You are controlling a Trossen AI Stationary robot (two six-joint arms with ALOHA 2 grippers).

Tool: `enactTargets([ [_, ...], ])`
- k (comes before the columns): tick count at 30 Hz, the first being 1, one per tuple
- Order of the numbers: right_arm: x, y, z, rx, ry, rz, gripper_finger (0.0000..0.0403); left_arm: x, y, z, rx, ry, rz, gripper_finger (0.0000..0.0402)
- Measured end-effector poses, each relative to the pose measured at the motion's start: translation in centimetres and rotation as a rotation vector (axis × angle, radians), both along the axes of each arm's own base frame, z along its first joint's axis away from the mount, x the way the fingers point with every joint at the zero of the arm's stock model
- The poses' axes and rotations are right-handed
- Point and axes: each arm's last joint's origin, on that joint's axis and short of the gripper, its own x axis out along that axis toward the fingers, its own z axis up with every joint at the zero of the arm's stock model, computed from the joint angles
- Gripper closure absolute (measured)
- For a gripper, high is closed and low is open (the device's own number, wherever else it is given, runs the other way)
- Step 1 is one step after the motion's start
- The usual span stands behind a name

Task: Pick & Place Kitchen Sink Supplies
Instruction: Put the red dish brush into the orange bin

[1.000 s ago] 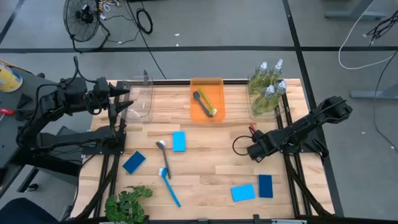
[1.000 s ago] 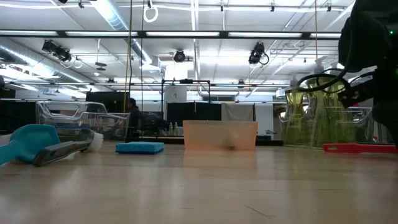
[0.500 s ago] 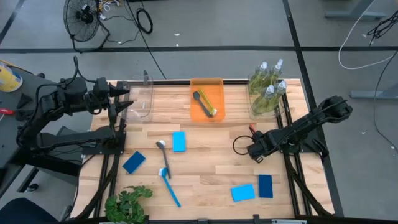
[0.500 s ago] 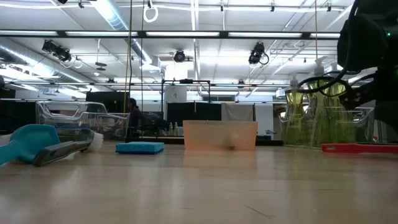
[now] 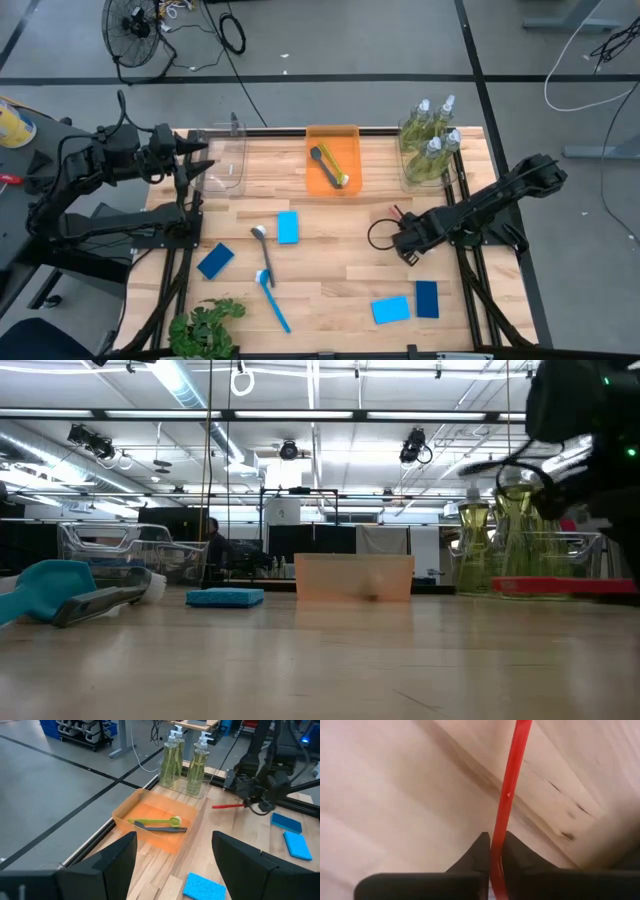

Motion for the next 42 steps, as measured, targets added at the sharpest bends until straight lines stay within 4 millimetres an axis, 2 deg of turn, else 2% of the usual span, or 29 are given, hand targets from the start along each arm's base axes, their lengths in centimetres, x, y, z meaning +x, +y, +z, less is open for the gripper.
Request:
enactTargets([
  [8, 3.1, 0.5, 3.4, -0.016, -0.188, 0.016, 0.0381, 0.0, 0.0, 0.0, -0.005, -0.003, 0.003, 0.0138],
  [20, 7.6, -0.4, 9.6, 0.006, -0.487, 0.093, 0.0379, 0.0, 0.0, 0.0, -0.006, -0.003, 0.002, 0.0138],
  [30, 10.1, -1.4, 14.6, 0.009, -0.744, 0.117, 0.0378, 0.0, 0.0, 0.0, -0.006, -0.004, 0.003, 0.0138],
  [42, 12.2, -3.3, 19.8, 0.01, -1.059, 0.028, 0.0378, 0.0, 0.0, 0.0, -0.005, -0.005, 0.003, 0.0138],
])
